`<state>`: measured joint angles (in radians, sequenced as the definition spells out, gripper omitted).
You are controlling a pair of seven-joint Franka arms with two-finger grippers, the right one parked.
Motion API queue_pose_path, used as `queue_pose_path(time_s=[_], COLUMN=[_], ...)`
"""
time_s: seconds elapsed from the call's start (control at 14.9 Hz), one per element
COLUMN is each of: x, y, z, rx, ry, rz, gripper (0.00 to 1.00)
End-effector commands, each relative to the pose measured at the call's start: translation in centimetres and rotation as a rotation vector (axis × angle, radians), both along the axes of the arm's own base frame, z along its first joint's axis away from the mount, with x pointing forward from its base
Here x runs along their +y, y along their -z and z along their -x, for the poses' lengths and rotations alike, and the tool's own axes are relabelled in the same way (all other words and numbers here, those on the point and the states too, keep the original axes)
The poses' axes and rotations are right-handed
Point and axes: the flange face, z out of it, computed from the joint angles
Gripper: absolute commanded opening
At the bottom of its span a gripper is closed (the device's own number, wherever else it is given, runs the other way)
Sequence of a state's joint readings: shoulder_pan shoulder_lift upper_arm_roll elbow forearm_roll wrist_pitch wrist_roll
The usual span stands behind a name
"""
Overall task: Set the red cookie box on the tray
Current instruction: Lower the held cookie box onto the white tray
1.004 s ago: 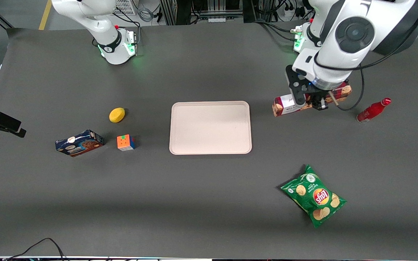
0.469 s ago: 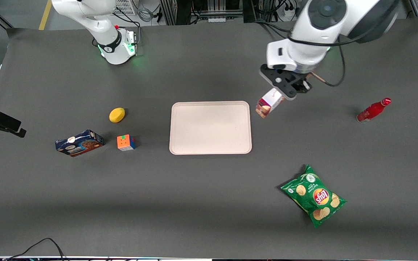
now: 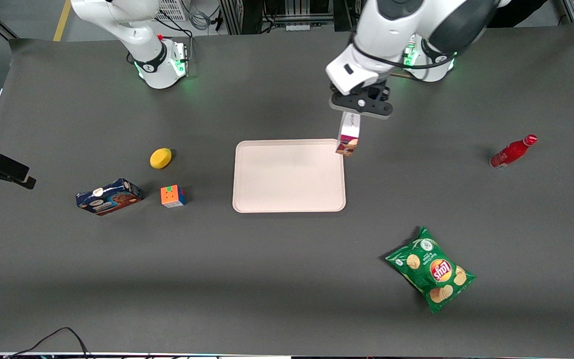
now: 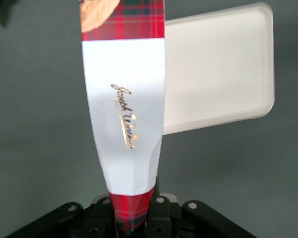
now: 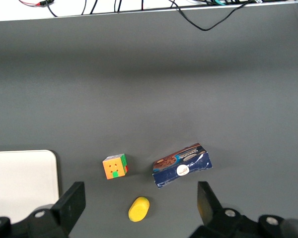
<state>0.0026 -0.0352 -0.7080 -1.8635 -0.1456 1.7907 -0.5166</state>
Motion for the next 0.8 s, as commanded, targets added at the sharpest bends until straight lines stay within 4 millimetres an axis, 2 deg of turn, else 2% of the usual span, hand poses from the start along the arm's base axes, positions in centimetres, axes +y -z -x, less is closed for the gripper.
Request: queue_pose_path(time_s=[0.0, 0.2, 0.4, 0.6, 0.74], x=[-3.7, -5.5, -5.2, -6.3, -6.7], y=[3.0, 7.7, 11.7, 15.5, 18.2], z=[1.9, 3.4, 2.8, 2.7, 2.6], rx=[-0.045, -0.067, -0.069, -0.058, -0.059], ry=[-0.195, -0.216, -0.239, -0.362, -0.341], rz=[0.059, 0.091, 0.019, 0.018, 0.04], gripper=[0.15, 0.15, 0.14, 0.15, 0.15])
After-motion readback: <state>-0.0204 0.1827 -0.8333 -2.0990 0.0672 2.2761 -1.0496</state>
